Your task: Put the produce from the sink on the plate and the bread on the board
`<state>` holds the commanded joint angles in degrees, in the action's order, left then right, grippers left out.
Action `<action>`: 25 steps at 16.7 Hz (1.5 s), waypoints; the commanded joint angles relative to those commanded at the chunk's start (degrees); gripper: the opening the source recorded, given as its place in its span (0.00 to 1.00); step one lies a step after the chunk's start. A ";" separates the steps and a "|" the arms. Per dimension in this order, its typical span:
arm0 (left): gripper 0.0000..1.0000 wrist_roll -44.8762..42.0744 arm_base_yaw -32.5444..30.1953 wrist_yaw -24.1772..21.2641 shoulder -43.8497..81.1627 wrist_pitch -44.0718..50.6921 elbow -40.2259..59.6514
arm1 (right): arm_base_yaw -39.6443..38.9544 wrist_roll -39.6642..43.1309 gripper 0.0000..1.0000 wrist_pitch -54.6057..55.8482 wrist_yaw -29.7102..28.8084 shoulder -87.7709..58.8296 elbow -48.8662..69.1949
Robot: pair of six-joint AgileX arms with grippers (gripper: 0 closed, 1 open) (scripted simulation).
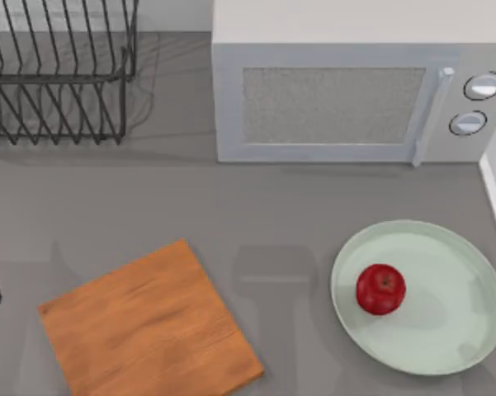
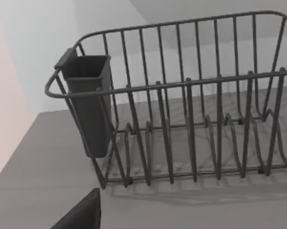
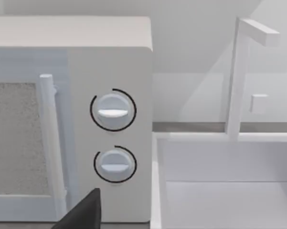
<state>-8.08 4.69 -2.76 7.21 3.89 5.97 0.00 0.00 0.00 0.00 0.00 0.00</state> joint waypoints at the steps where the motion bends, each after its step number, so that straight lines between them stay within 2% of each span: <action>1: 1.00 -3.35 1.74 -1.13 2.97 1.53 2.35 | 0.00 0.00 1.00 0.00 0.00 0.00 0.00; 4: 1.00 -16.73 7.95 -5.45 14.53 7.32 11.10 | 0.00 0.00 1.00 0.00 0.00 0.00 0.00; 7: 1.00 -34.77 15.05 -10.89 28.89 14.54 21.74 | 0.00 0.00 1.00 0.00 0.00 0.00 0.00; 12: 1.00 -66.32 26.92 -21.57 55.19 28.93 41.48 | 0.00 0.00 1.00 0.00 0.00 0.00 0.00; 17: 1.00 -94.21 36.54 -32.98 81.77 44.85 60.29 | 0.00 0.00 1.00 0.00 0.00 0.00 0.00; 21: 1.00 -111.98 41.32 -41.48 100.84 57.28 72.12 | 0.00 0.00 1.00 0.00 0.00 0.00 0.00; 25: 1.00 -124.55 43.43 -48.60 116.55 68.32 80.12 | 0.00 0.00 1.00 0.00 0.00 0.00 0.00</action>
<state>-132.63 48.13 -51.35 123.76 72.21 86.09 0.00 0.00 0.00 0.00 0.00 0.00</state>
